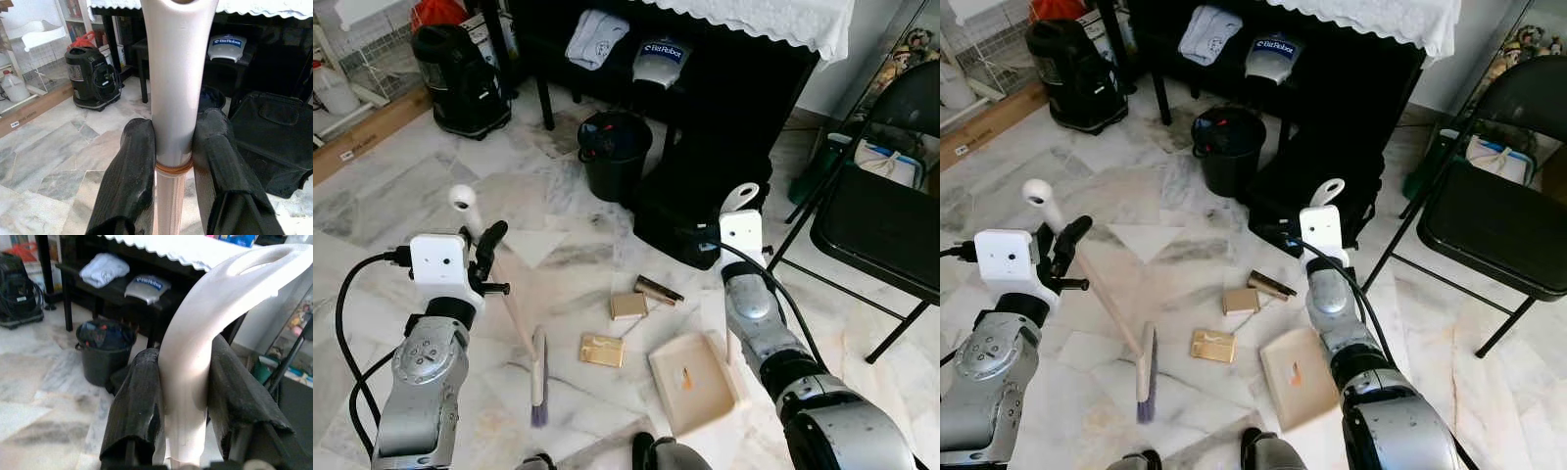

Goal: Sweep floor

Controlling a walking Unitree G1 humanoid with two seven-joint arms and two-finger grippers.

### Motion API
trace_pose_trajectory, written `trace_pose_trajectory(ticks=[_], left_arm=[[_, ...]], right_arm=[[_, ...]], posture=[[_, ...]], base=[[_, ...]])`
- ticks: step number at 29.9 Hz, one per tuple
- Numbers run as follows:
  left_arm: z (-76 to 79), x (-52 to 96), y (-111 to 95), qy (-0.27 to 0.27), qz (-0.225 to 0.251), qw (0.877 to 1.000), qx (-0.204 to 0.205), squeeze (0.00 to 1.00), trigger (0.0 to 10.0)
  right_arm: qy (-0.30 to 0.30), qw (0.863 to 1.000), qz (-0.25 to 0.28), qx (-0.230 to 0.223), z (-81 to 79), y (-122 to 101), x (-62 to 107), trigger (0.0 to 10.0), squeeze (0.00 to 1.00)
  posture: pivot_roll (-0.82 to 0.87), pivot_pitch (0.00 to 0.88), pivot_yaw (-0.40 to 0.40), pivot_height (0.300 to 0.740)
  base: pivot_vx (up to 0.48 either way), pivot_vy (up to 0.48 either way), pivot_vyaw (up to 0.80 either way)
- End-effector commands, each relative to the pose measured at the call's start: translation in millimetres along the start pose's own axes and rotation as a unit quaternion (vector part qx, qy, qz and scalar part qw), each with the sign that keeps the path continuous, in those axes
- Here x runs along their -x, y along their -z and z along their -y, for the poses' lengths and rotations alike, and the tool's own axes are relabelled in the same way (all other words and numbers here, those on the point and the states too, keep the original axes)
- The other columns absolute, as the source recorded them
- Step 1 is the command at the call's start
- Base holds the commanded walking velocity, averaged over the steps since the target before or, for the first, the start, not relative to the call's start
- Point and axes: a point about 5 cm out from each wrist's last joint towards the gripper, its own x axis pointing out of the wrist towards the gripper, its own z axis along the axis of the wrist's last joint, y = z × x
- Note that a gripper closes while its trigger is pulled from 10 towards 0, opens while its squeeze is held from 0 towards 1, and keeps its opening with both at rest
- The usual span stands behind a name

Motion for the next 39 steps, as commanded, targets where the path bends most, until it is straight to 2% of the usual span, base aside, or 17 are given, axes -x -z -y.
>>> trace_pose_trajectory(ticks=[1,4,10,11,15,19,21,24,27,31,39], left_arm=[[1.0,-0.4,-12,0.009,0.023,1.0,-0.008,0.0,10.0],[0.7,0.3,-12,0.009,0.024,1.0,-0.009,0.0,10.0],[5.8,-0.3,-13,0.03,0.021,0.999,-0.006,0.0,10.0],[8.0,0.1,-12,0.041,0.014,0.999,-0.006,0.0,10.0],[12.8,2.6,-4,0.062,-0.012,0.998,0.002,0.0,10.0],[13.6,6.2,10,0.063,-0.044,0.997,0.006,0.0,10.0],[11.3,7.1,16,0.048,-0.058,0.997,0.004,0.0,10.0],[9.3,6.4,14,0.031,-0.047,0.998,0.003,0.0,10.0],[6.3,3.6,8,0.02,-0.03,0.999,0.002,0.0,10.0],[4.7,2.7,5,0.02,-0.023,1.0,-0.003,0.0,10.0],[1.8,3.6,3,0.013,-0.014,1.0,-0.003,0.0,10.0]], right_arm=[[0.007,1.0,0.015,-0.004,3.1,-4,-1.8,10.0,0.0],[0.007,1.0,0.02,-0.004,3.0,-5,-1.9,10.0,0.0],[-0.006,0.999,-0.029,0.016,-2.3,14,5.7,10.0,0.0],[-0.009,0.998,-0.051,0.023,-3.8,20,8.1,10.0,0.0],[-0.011,0.997,-0.073,0.036,-5.6,26,10.3,10.0,0.0],[-0.008,0.996,-0.081,0.04,-3.8,29,10.8,10.0,0.0],[-0.01,0.995,-0.088,0.045,-3.2,31,11.2,10.0,0.0],[-0.01,0.996,-0.082,0.04,-1.6,29,10.5,10.0,0.0],[0.016,0.999,-0.026,0.025,6.7,12,3.2,10.0,0.0],[0.022,1.0,0.004,0.014,9.0,2,-0.7,10.0,0.0],[0.027,1.0,0.012,0.005,8.6,-3,-3.9,10.0,0.0]], posture=[[-0.03,0.274,-0.048,0.74],[-0.03,0.275,-0.047,0.74],[-0.01,0.279,-0.044,0.74],[-0.01,0.284,-0.043,0.74],[-0.01,0.289,-0.039,0.74],[-0.01,0.289,-0.039,0.74],[-0.01,0.29,-0.039,0.74],[-0.01,0.287,-0.04,0.74],[-0.01,0.286,-0.039,0.74],[-0.01,0.285,-0.039,0.74],[-0.01,0.286,-0.038,0.74]], base=[[0.0,0.0,0.0],[0.0,0.0,0.0],[0.0,0.0,0.0],[0.0,0.0,0.0],[0.0,0.0,0.0],[0.0,0.0,0.0],[0.0,0.0,0.0],[0.0,0.0,0.0],[0.0,0.0,0.0],[0.0,0.0,0.0],[0.0,0.0,0.0]])
